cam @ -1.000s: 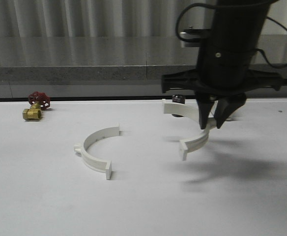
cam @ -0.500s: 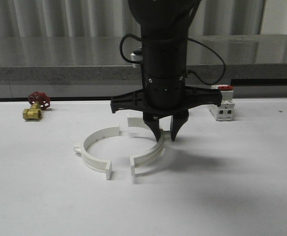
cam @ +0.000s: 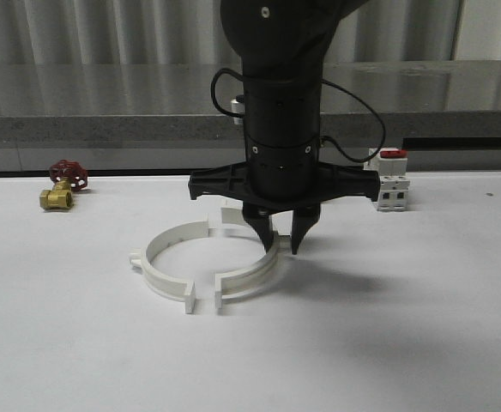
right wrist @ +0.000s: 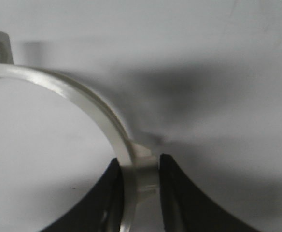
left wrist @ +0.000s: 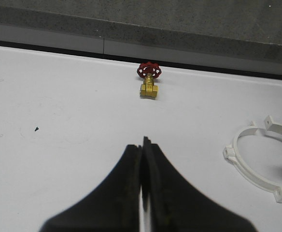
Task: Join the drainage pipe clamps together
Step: 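Press the held half against the placed half to close the ring, release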
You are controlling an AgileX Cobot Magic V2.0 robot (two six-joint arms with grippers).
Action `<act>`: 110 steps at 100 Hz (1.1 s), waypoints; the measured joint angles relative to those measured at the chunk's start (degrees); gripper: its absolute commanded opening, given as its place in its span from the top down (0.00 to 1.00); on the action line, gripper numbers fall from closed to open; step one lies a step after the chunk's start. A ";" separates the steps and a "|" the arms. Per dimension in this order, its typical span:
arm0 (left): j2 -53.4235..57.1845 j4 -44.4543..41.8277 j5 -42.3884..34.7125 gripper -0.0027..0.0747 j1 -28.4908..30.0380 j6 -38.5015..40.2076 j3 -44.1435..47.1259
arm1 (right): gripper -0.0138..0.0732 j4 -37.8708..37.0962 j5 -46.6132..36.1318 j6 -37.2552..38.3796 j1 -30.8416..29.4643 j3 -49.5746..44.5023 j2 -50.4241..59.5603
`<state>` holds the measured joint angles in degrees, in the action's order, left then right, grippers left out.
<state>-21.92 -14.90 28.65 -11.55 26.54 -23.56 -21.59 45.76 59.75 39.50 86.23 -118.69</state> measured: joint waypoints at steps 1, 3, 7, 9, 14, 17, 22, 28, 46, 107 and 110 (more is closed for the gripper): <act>0.00 0.00 0.00 0.99 0.00 0.00 0.00 | 0.74 0.00 0.00 0.00 0.11 0.00 -0.04; 0.00 0.00 0.00 0.99 0.00 0.00 0.00 | 0.74 0.00 0.00 0.04 0.10 0.00 -0.16; 0.00 0.00 0.00 0.99 0.00 0.00 0.00 | 0.74 0.00 -0.14 0.04 0.13 0.00 -0.32; 0.00 0.00 0.00 0.99 0.00 0.00 0.00 | 0.74 0.00 -0.27 0.04 0.24 0.00 -0.30; 0.00 0.00 0.00 0.99 0.00 0.00 0.00 | 0.74 0.00 -0.55 0.04 0.35 0.00 -0.44; 0.00 0.00 0.00 0.99 0.00 0.00 0.00 | 0.74 0.00 -0.85 0.13 0.43 0.00 -0.56; 0.00 0.00 0.00 0.99 0.00 0.00 0.00 | 0.74 0.00 -1.03 0.17 0.68 0.11 -0.76; 0.00 0.00 0.00 0.99 0.00 0.00 0.00 | 0.74 0.02 -1.14 0.54 0.80 0.46 -1.18; 0.00 0.00 0.00 0.99 0.00 0.00 0.00 | 0.74 0.38 -1.84 0.58 0.80 0.85 -1.88; 0.00 0.00 0.00 0.99 0.00 0.00 0.00 | 0.74 0.48 -3.00 2.89 0.80 0.98 -2.57; 0.00 0.00 0.00 0.99 0.00 0.00 0.00 | 0.74 0.48 -3.00 2.89 0.80 0.98 -2.57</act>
<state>-21.92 -14.90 28.65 -11.55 26.54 -23.56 -21.11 42.76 62.64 40.30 87.22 -121.26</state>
